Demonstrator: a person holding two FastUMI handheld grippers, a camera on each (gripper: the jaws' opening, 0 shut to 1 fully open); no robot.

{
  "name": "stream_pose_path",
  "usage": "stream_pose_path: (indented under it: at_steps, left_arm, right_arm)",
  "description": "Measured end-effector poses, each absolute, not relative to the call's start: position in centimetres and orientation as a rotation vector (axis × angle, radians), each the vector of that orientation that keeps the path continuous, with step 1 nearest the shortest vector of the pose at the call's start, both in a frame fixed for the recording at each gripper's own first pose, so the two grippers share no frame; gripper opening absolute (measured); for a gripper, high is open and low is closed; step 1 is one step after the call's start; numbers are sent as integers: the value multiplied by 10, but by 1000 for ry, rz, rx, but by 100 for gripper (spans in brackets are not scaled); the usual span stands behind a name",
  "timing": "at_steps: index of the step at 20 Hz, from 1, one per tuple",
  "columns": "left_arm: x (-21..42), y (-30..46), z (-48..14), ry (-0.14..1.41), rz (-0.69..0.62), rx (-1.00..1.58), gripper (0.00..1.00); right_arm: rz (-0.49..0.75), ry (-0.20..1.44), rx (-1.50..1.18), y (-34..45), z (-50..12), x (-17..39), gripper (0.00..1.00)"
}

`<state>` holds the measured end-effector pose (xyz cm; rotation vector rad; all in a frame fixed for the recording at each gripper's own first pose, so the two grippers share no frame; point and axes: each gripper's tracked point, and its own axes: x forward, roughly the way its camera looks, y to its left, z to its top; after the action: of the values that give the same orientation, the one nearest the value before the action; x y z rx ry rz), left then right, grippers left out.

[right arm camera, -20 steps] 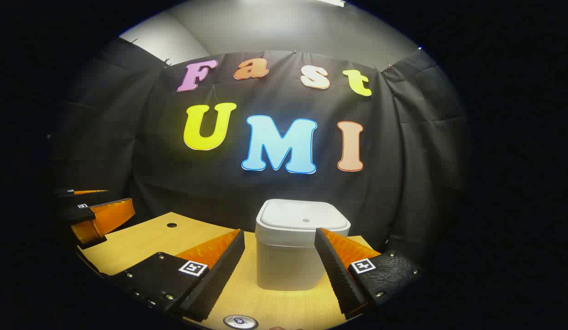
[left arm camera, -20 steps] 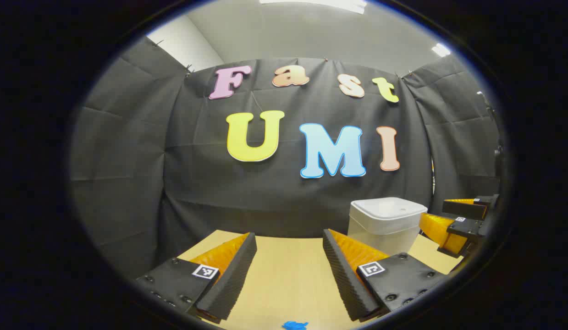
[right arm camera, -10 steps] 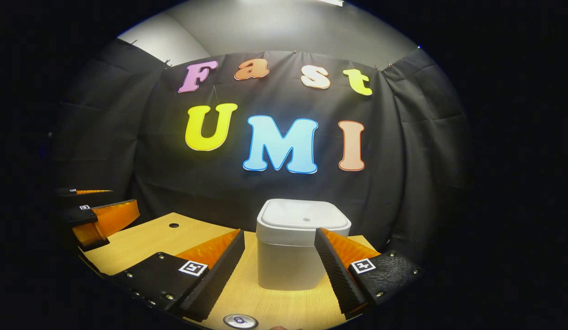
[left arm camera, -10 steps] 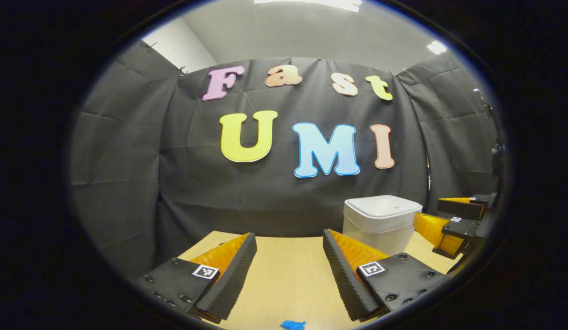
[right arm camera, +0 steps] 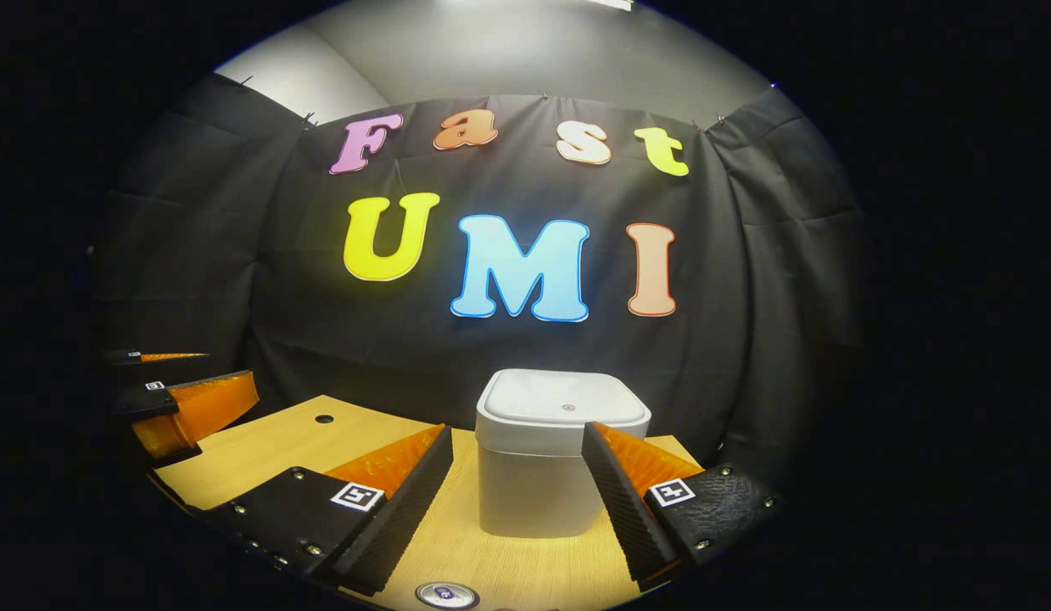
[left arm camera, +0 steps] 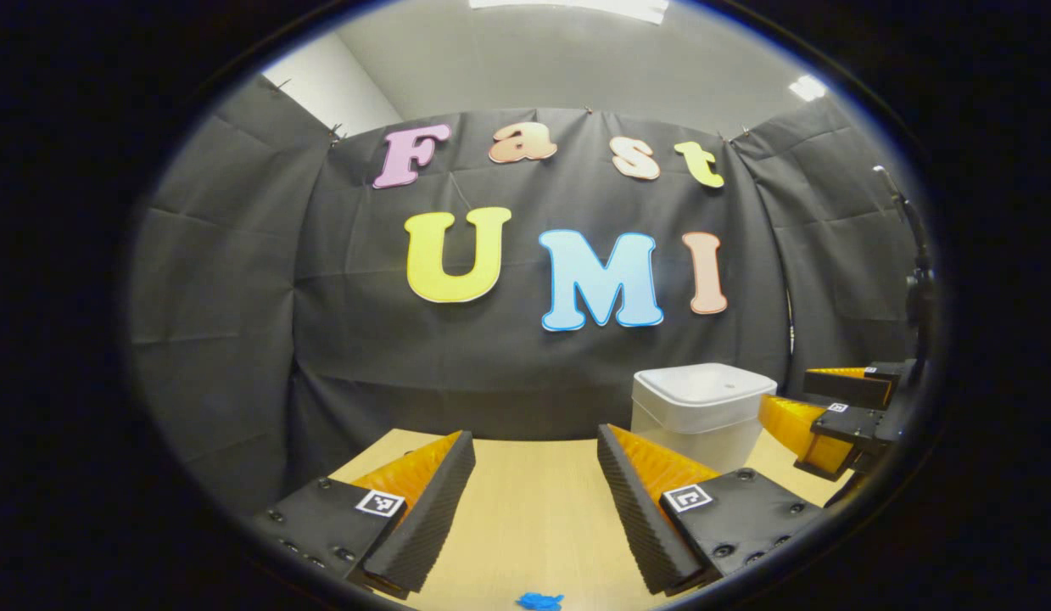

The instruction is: Press the lid of the desktop garbage bin to open it, pick up the crumpled paper on the desktop and throw it into the bin, then pick up the pop can on the desktop and drop it into the bin, and finally close the garbage bin lid.

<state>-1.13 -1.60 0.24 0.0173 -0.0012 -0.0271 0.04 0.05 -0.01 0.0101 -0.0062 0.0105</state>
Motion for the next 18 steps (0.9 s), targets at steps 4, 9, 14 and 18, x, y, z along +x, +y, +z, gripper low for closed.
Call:
stream_pose_path:
  at_steps: [4,9,14,18]
  left_arm:
    - [-13,-15,2,-3,-18,13,100]
    - [-10,-16,0,1,-13,5,100]
    - [-8,-14,-2,3,-7,0,100]
    - [-5,-15,-3,5,-6,-2,100]
  right_arm:
    - [7,-2,-1,-2,1,2,94]
    - [-46,24,-1,-12,-7,7,33]
    - [-40,48,65,-20,-12,10,8]
    - [-30,35,40,-23,-13,13,1]
